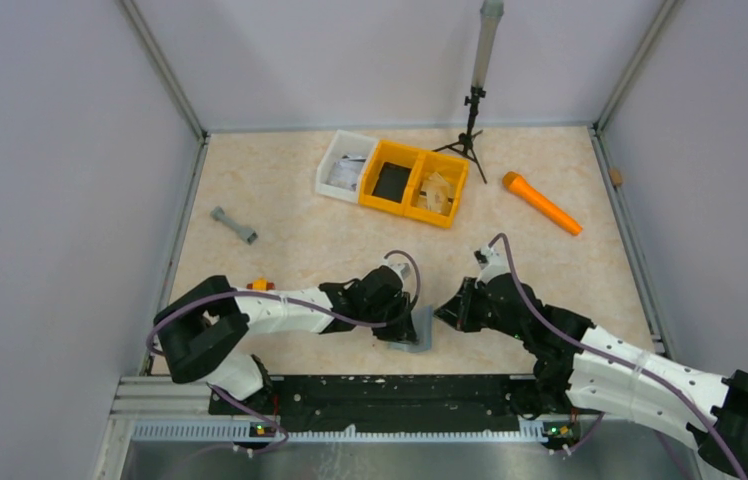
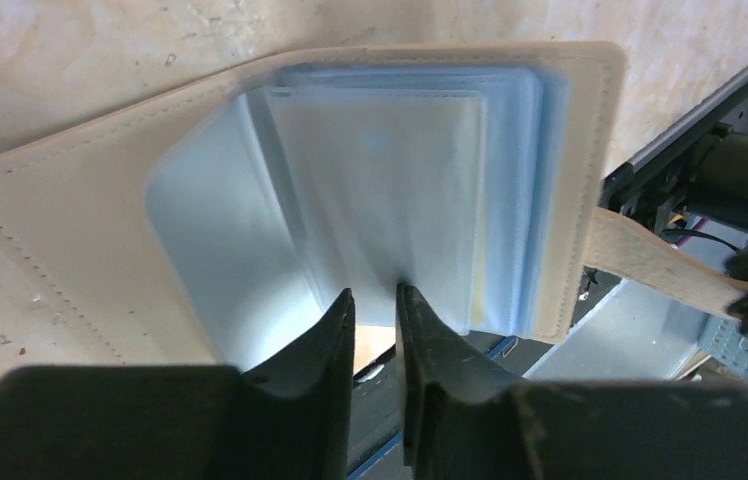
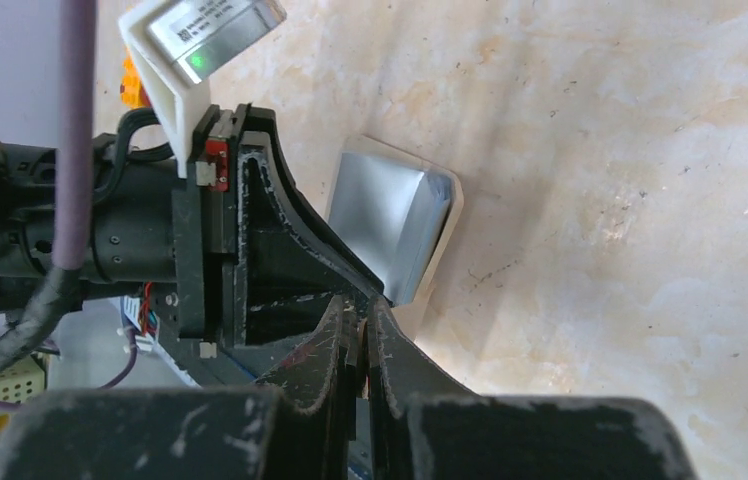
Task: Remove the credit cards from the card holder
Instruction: Remove the credit card from the card holder.
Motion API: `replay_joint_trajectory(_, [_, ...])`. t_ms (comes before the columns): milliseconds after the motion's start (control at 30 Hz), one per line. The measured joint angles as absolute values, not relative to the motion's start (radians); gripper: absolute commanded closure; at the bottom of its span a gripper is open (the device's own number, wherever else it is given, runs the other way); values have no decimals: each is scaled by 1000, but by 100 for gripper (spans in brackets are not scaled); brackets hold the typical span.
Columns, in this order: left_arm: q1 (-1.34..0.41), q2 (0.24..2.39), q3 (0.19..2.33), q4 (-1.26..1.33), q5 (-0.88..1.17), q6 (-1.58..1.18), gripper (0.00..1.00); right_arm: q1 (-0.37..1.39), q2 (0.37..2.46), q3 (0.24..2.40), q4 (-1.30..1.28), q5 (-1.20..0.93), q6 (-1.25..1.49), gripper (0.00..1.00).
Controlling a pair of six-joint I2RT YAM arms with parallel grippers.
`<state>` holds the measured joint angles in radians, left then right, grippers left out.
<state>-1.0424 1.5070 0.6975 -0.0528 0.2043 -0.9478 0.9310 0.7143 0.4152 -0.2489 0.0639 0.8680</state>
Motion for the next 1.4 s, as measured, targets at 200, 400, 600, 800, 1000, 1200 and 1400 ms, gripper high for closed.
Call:
replay_joint_trajectory(200, [-1040,1530,670,-36,211,-948,91,931,690,415,-263,86,867,100])
replay_joint_trajectory(400, [-1022,1537,628,17,240,-954,92,931,682,415,-281,106,867,63])
replay_joint_trajectory(600, [-1012,1575,618,97,283,-971,94,931,681,412,-286,110,869,30])
replay_joint_trajectory(800, [-1005,1616,607,189,329,-990,95,931,667,390,-327,115,868,26])
replay_joint_trajectory(1000, [-995,1629,589,244,360,-1001,96,931,628,358,-374,119,868,52])
replay_joint_trajectory(1200, [-992,1633,580,269,369,-1003,97,931,618,287,-329,98,879,67])
replay_joint_trajectory(1400, [-991,1632,568,289,370,-1013,97,931,700,244,-243,67,885,75])
